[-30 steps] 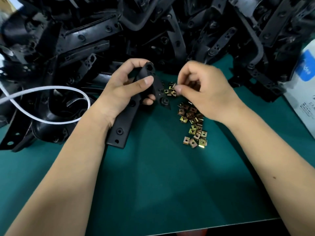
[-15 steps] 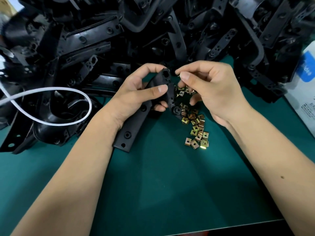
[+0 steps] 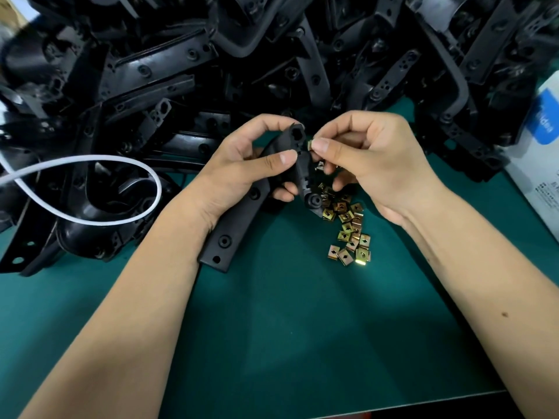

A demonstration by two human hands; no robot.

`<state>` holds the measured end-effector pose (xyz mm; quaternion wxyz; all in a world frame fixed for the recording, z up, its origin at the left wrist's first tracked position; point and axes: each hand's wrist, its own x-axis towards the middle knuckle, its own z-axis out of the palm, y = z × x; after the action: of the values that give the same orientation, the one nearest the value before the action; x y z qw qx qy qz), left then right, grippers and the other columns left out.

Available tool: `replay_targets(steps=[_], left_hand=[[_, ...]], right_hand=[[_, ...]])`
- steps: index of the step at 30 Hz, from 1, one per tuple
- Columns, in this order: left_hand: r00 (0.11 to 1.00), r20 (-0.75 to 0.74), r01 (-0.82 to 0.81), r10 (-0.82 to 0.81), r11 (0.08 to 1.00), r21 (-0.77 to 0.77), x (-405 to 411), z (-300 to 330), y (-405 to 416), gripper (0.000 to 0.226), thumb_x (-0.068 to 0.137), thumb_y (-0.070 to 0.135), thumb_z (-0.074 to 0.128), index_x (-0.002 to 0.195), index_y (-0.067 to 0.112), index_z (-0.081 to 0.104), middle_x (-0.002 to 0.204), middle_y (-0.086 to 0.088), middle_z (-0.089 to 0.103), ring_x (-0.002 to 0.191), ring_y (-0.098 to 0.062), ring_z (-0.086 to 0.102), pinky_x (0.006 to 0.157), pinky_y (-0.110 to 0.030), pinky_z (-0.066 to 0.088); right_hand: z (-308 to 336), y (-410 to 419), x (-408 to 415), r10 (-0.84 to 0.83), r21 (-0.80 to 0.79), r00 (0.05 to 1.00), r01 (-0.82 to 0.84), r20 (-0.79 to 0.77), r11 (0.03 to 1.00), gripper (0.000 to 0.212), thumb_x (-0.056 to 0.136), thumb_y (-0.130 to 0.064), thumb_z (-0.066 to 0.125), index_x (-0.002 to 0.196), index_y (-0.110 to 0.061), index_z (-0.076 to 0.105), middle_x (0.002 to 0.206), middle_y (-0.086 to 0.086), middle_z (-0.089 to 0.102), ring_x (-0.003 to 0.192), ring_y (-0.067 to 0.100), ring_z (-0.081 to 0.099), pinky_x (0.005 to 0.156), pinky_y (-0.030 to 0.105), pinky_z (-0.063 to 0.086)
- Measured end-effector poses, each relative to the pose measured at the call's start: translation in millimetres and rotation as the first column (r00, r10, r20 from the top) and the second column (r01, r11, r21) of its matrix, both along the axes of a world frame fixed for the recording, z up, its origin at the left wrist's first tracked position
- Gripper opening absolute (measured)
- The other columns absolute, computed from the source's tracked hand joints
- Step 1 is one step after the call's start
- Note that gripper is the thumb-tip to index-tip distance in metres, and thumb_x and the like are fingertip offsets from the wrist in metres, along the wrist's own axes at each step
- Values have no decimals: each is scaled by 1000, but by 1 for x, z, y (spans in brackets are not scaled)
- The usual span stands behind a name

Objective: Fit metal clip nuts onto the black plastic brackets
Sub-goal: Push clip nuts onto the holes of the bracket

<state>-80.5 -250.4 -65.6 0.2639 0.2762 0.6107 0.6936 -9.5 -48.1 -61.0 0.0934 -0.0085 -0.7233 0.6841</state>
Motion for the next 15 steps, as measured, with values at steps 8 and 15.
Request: replay_targets(steps=[8, 15], left_hand=[[1000, -2, 14, -14, 1000, -13, 1, 1, 0, 37, 89, 17, 70, 123, 14, 58, 84, -9, 74, 64, -21, 71, 59, -28, 61], [997, 3, 74, -73, 996, -58, -1, 0, -2, 43, 87, 17, 74, 128, 11, 61, 90, -14, 74, 66, -25, 72, 56, -27, 60]], right_hand=[[-3, -3, -1, -10, 8, 999, 10, -36, 1000, 3, 88, -6, 80, 88, -7, 77, 77, 12, 74, 65, 18, 66, 55, 26, 55], [3, 9, 0, 167, -7, 986, -167, 8, 986, 26, 82, -7, 82, 96, -9, 60, 71, 6, 72, 61, 16, 66, 54, 24, 53]])
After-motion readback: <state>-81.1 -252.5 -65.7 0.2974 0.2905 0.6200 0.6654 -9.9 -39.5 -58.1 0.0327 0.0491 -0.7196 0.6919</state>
